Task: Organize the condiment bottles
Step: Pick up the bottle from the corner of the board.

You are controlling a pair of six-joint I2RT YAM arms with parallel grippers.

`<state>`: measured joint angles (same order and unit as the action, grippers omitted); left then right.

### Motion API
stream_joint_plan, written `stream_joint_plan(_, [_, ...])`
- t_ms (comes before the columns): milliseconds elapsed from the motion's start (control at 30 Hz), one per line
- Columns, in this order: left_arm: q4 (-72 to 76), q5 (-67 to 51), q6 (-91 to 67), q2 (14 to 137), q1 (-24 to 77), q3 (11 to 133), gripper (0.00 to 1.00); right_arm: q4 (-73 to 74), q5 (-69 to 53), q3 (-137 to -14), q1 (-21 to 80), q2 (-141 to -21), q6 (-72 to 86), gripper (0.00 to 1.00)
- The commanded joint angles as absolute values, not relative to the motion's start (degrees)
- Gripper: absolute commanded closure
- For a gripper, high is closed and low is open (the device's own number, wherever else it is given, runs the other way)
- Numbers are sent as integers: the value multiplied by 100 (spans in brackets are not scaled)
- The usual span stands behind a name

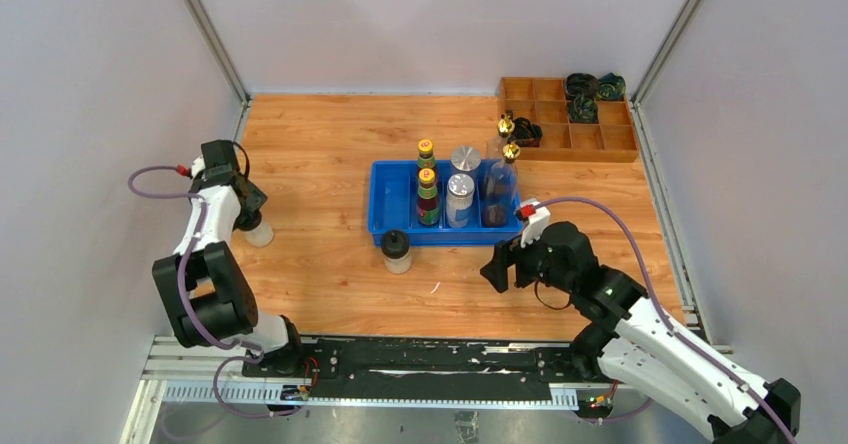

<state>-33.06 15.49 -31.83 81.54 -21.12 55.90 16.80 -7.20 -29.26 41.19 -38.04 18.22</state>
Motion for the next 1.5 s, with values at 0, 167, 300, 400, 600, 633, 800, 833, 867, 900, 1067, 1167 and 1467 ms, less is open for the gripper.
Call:
stream_joint_plan(0, [-3395, 1100, -3222, 8743, -1658, 5446, 41, 2072, -534, -2918, 4201, -3453, 1890, 18])
stream_joint_plan(167, [-3349, 1177, -3178, 9036, -1148, 5607, 42, 2178, -522, -2892, 4201, -3398, 1939, 18])
stream_joint_plan(300, [-3319, 1330, -3171, 9164, -637, 5710, 42, 2202, -507, -2888, 4202, -3385, 1973, 18])
stream_joint_plan(400, [-3331, 1440, -3128, 9249, -240, 5773, 42, 2206, -471, -2895, 4201, -3416, 1984, 18])
stream_joint_plan(600, [-3314, 1653, -3091, 9041, 436, 5643, 42, 2197, -496, -2929, 4203, -3463, 2003, 18])
stream_joint_plan(633, [-3317, 1679, -3062, 8984, 512, 5610, 42, 2197, -497, -2927, 4206, -3459, 2018, 18])
stream_joint_plan(800, [-3338, 1809, -2955, 8585, 906, 5440, 42, 2198, -541, -2903, 4204, -3400, 2107, 18])
stream_joint_plan(833, [-3351, 1851, -2941, 8509, 974, 5401, 42, 2197, -552, -2901, 4202, -3379, 2125, 18])
stream_joint_plan(867, [-3350, 1906, -2944, 8455, 1035, 5359, 42, 2205, -547, -2893, 4202, -3360, 2143, 18])
stream_joint_plan(900, [-3370, 1955, -2944, 8406, 1079, 5315, 42, 2206, -545, -2892, 4201, -3345, 2164, 18])
stream_joint_plan(1067, [-3402, 1947, -2981, 8241, 1220, 5060, 43, 2215, -569, -2823, 4216, -3238, 2276, 18])
stream_joint_plan(1167, [-3382, 1960, -3056, 8076, 1334, 4837, 43, 2215, -583, -2808, 4226, -3221, 2315, 18])
stream_joint_plan(1467, [-3286, 1903, -2928, 7741, 1433, 4693, 42, 2262, -583, -2925, 4296, -3261, 2338, 18])
